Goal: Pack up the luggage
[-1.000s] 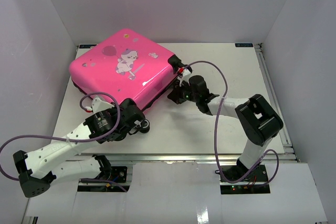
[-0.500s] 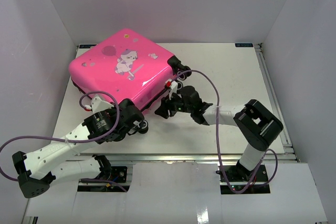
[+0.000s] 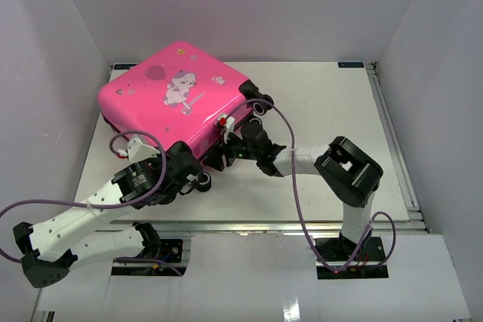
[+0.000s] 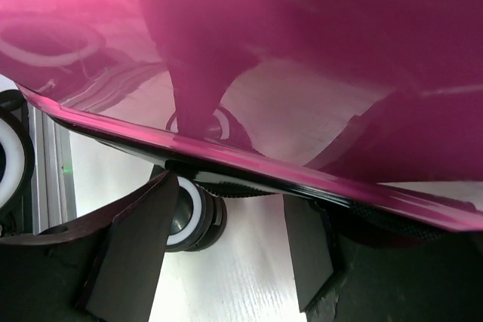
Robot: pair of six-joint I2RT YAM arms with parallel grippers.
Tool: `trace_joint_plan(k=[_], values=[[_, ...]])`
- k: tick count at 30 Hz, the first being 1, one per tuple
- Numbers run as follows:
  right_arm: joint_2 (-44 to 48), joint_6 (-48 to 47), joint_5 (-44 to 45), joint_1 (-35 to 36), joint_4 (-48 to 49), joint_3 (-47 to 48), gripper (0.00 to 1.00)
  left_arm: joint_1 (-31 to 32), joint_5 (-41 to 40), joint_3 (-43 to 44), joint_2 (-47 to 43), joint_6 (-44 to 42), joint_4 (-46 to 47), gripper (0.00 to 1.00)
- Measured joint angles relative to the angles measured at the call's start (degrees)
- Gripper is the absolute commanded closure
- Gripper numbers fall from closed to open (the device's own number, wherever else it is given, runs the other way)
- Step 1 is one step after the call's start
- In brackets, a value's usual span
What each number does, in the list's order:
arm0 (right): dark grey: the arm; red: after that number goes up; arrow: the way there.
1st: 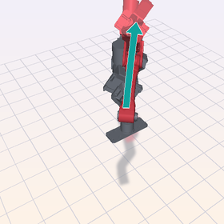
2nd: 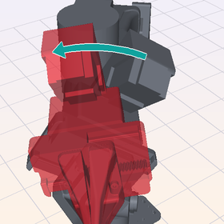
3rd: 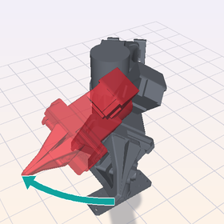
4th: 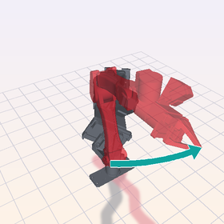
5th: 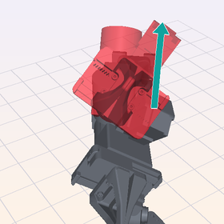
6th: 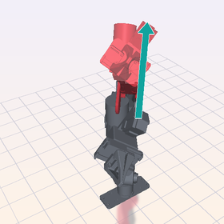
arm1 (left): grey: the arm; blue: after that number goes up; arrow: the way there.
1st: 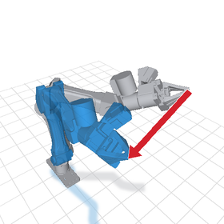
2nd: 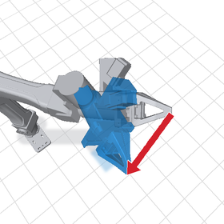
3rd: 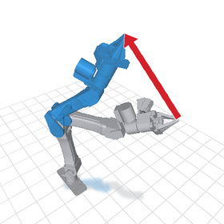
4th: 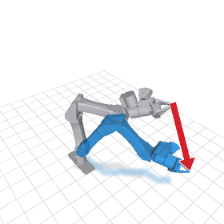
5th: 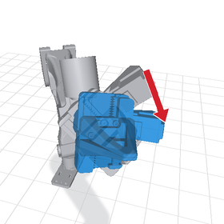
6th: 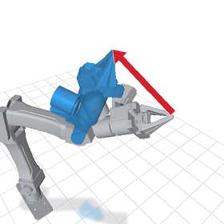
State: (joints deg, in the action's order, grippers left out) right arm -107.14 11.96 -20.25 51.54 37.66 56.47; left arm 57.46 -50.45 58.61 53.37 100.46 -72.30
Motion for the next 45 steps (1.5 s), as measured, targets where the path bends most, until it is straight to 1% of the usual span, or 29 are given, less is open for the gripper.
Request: trace_joint_plan(k=[6,11,19,22,25,27,29,30,31,33,34,37,38,39,45], values=[[-1.49,0.08,-0.47,0.25,2.35,0.41,0.4,-0.28,-1.29,0.0,-1.66,-1.19,-1.39,1.0],[-3.43,1.52,-0.26,0.48,7.49,-0.09,0.44,-0.36,-1.58,-0.04,-1.43,-1.71,-1.39,1.0],[-5.46,0.86,3.27,3.26,11.38,-0.68,0.42,-0.38,-2.04,-0.1,-1.18,-2.77,-0.75,1.0],[-6.2,0.81,5.37,4.51,12.35,-0.68,0.45,-0.4,-2.35,0.21,-0.53,-4.14,-0.39,1.0],[-6.74,0.98,8.03,5.53,13.15,-0.7,0.55,-0.4,-2.54,0.42,-0.03,-4.69,0.3,1.0],[-6.83,1.13,10.11,5.9,13.74,-0.95,0.66,-0.4,-2.45,0.39,-0.13,-4.82,0.75,1.0],[-6.85,1.14,12.45,6.22,15.0,-1.53,0.82,-0.4,-2.22,0.3,-0.44,-5.01,1.24,1.0],[-6.85,1.11,13.89,6.35,16.03,-1.97,0.83,-0.4,-2.04,0.2,-0.7,-5.2,1.6,0.99],[-6.85,1.15,15.16,6.38,17.13,-2.4,0.92,-0.4,-1.93,0.1,-0.98,-5.66,1.96,0.9],[-6.85,0.92,16.67,6.4,19.17,-3.26,0.92,-0.4,-1.77,0.01,-1.42,-6.5,2.55,0.66],[-6.85,0.81,17.22,6.48,20.11,-3.66,0.92,-0.4,-1.76,0.0,-1.53,-6.89,2.76,0.57],[-6.85,0.56,18.62,6.74,22.74,-4.69,0.92,-0.4,-2.19,0.03,-1.26,-7.72,3.23,0.39],[-6.85,0.49,18.81,6.76,23.18,-4.98,0.92,-0.4,-2.3,0.06,-1.11,-8.16,3.32,0.34],[-6.85,0.34,18.92,6.77,23.62,-5.21,0.92,-0.4,-2.37,0.2,-0.72,-8.46,3.03,0.32],[-6.63,-1.1,19.05,6.84,24.15,-5.52,0.92,-0.42,-2.85,2.62,4.58,-7.44,-0.78,0.29]])
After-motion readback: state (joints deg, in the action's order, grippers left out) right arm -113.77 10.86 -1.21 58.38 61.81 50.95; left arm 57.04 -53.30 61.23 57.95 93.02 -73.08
